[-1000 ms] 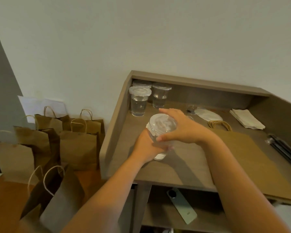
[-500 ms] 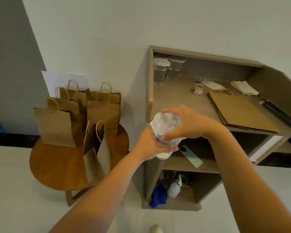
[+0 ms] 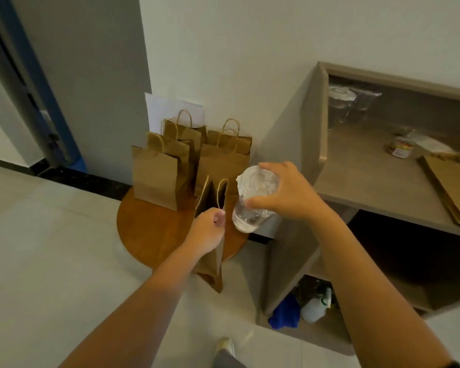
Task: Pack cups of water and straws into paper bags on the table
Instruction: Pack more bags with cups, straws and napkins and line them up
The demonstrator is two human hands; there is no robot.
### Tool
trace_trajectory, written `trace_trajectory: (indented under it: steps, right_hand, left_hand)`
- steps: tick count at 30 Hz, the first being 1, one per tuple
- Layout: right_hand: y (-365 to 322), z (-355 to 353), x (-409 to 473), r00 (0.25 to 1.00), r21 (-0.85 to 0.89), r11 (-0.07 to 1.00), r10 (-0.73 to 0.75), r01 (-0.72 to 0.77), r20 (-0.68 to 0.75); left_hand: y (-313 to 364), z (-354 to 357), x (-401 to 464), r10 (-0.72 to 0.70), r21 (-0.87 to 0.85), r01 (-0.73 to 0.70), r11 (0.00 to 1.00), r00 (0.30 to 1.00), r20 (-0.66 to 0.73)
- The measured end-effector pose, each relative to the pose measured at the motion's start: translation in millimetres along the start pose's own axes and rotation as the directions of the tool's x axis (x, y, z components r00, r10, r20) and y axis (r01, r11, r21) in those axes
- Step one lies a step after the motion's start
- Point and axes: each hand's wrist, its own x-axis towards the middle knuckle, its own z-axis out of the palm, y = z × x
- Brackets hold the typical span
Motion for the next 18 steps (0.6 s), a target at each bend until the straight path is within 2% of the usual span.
trace_trajectory:
  steps: [3, 7, 10, 13, 15, 18]
  right_hand:
    - [2.2, 13.5, 37.5, 0.999, 0.017, 0.999, -0.038, 0.039, -0.024]
    - [11.1, 27.3, 92.7, 0.994, 0.049, 0.993, -0.104, 0.105, -0.036]
    - [16.9, 39.2, 131.3, 0.993, 0.091, 0.989, -0.113, 0.115, -0.036]
    - [20.1, 53.6, 164.4, 0.991, 0.118, 0.984, -0.130, 0.132, -0.029]
    - [21.7, 63.8, 180.9, 0.992, 0.130, 0.983, -0.124, 0.127, -0.028]
    - [24.8, 79.4, 195.6, 0.994, 0.111, 0.988, -0.106, 0.105, 0.011]
  left_hand:
    - [-16.5, -9.6, 29.3, -0.087, 0.118, 0.106, 0.987, 0.984, -0.157]
    - [-42.2, -15.3, 66.5, -0.206, 0.319, 0.268, 0.909, 0.955, -0.215]
    - [-54.3, -13.4, 88.7, -0.304, 0.408, 0.373, 0.833, 0.926, -0.225]
    - [-62.5, -10.9, 110.7, -0.390, 0.340, 0.426, 0.838, 0.905, -0.172]
    - [-67.8, -10.4, 120.5, -0.404, 0.324, 0.424, 0.845, 0.905, -0.132]
    - [-72.1, -13.8, 132.5, -0.374, 0.389, 0.390, 0.834, 0.920, -0.120]
